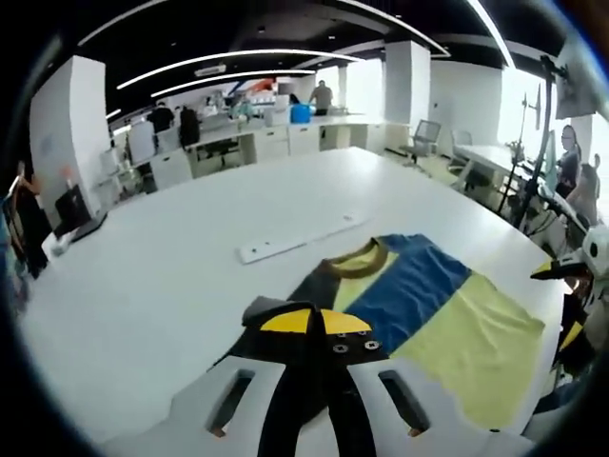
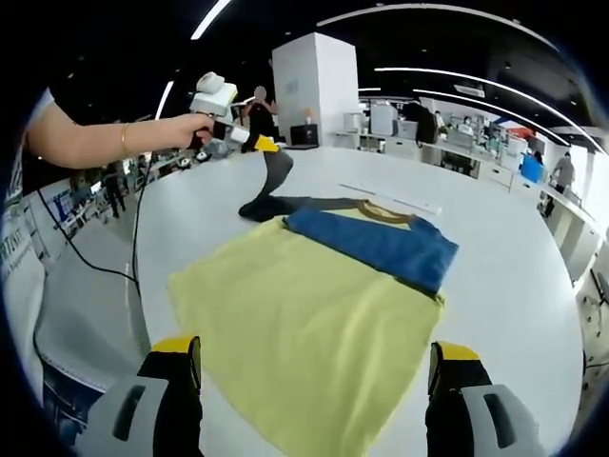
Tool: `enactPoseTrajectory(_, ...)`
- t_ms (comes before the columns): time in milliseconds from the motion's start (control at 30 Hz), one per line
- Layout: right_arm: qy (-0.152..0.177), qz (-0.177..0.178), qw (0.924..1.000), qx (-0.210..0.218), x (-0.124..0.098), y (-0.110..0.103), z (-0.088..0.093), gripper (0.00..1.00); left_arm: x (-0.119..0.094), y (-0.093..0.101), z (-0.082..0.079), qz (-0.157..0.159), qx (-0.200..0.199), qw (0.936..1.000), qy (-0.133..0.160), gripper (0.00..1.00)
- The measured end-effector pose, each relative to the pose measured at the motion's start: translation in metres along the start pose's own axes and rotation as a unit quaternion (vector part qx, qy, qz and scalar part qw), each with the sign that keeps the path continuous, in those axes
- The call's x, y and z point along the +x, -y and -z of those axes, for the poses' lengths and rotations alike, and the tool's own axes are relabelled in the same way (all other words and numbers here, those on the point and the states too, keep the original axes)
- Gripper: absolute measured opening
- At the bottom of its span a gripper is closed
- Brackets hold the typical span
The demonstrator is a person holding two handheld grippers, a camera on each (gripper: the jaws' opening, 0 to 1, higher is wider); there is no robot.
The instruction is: Fold the garment on the visible template until the final outline fits inside the template.
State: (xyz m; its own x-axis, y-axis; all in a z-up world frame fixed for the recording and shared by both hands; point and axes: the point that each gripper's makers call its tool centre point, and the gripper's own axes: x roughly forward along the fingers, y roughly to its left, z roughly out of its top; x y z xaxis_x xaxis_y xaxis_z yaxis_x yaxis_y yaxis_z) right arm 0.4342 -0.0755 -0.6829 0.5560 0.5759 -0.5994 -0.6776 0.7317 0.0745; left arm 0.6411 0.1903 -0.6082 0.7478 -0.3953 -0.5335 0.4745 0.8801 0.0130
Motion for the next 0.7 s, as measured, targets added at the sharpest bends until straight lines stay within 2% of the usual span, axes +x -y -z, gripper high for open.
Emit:
enactPoseTrajectory(333,-0.004,-0.002,1.0000,0.001,-0.001,0.000,0.004,0.99,0.018,0.024,-0.016,0.019,0.006,0.9997,0.011,0.00)
enactPoseTrajectory(700,0.006,-0.007,1.0000,-0.001,-0.002,-0.002,0.003,0.99,0.033,0.054,-0.023,0.052,0.005,0.9985,0.017,0.00)
